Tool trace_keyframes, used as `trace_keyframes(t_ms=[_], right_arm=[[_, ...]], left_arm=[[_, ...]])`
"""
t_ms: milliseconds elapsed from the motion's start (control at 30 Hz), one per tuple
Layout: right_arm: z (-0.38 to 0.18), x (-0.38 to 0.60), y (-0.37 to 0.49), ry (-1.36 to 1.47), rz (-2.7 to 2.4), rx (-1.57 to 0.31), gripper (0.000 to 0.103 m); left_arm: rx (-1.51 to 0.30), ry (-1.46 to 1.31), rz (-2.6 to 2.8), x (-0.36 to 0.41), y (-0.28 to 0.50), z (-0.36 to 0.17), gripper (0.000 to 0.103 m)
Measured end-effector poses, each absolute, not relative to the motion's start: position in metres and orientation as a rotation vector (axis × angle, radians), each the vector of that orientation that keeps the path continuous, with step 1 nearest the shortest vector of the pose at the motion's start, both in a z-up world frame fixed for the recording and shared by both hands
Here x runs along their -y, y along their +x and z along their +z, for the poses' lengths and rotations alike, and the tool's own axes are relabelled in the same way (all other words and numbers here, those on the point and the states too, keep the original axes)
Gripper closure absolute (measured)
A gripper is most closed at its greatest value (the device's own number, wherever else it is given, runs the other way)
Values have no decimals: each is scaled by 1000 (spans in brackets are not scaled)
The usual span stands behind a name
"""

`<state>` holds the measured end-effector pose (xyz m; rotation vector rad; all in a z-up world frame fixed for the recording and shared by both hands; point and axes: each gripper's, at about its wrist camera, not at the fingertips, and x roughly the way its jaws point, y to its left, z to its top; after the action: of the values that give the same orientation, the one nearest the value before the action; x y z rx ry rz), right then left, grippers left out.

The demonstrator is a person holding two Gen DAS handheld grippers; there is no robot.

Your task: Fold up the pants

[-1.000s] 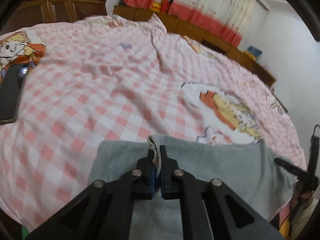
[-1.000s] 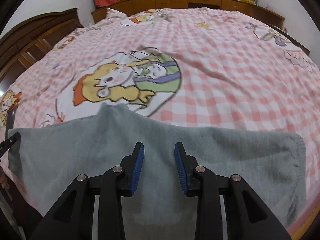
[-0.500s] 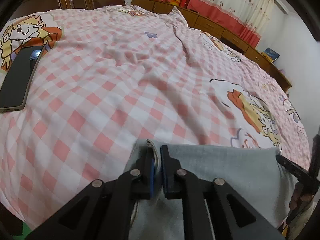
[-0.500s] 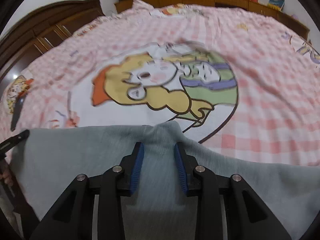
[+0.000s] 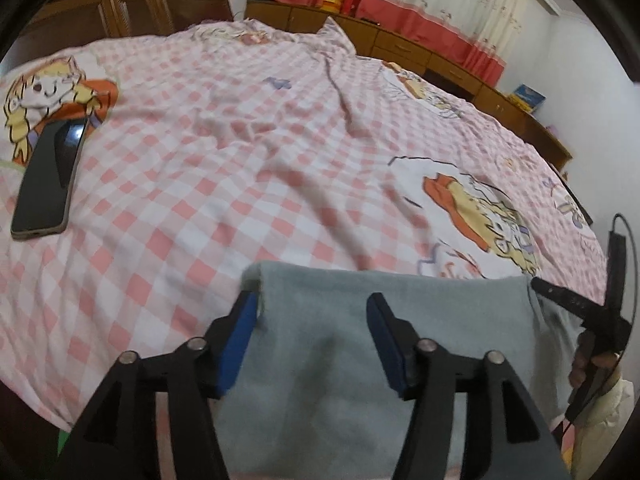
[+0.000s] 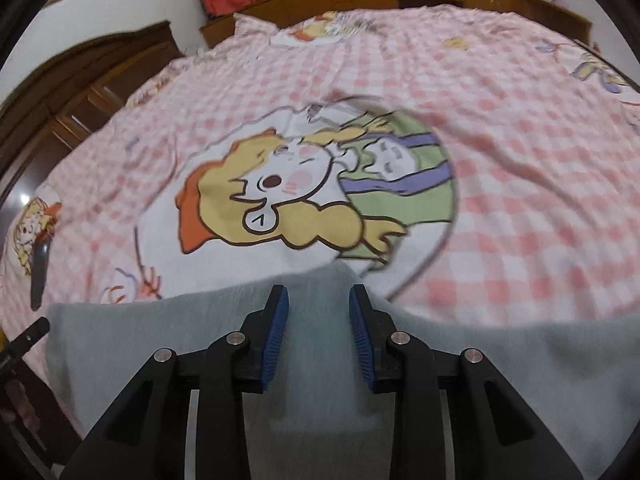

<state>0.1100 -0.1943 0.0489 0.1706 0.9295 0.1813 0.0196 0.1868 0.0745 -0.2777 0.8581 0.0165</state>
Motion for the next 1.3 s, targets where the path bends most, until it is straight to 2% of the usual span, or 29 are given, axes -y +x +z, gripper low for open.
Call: trace_keyframes(t_ms=[133, 333, 533, 667, 700, 933, 1167, 1300], right_arm=[[64, 211, 71, 124, 170, -900, 71], [62, 260, 23, 81, 91, -897, 71], [39, 322, 36, 123, -60, -949, 71], [23, 343, 61, 95, -150, -966, 85], [23, 348, 67, 115, -158, -968, 86], [27, 368, 81, 183, -114, -965, 86], [67, 382, 19, 235, -101, -880, 83], [66, 383, -20, 207, -51, -876, 76]], left_arm=[[-854, -255, -18, -166, 11, 85, 34], [-870, -237, -93, -132, 4, 83, 33], [-933, -205, -113, -105, 9, 55, 33], [-956, -213, -66, -104, 14, 32, 33], [-955, -214, -63, -104, 13, 31, 33], [-967, -193, -48, -98, 14, 30, 29], [-950, -163, -43, -95, 11, 30, 27], [-944, -156, -30, -92, 8, 29, 27]])
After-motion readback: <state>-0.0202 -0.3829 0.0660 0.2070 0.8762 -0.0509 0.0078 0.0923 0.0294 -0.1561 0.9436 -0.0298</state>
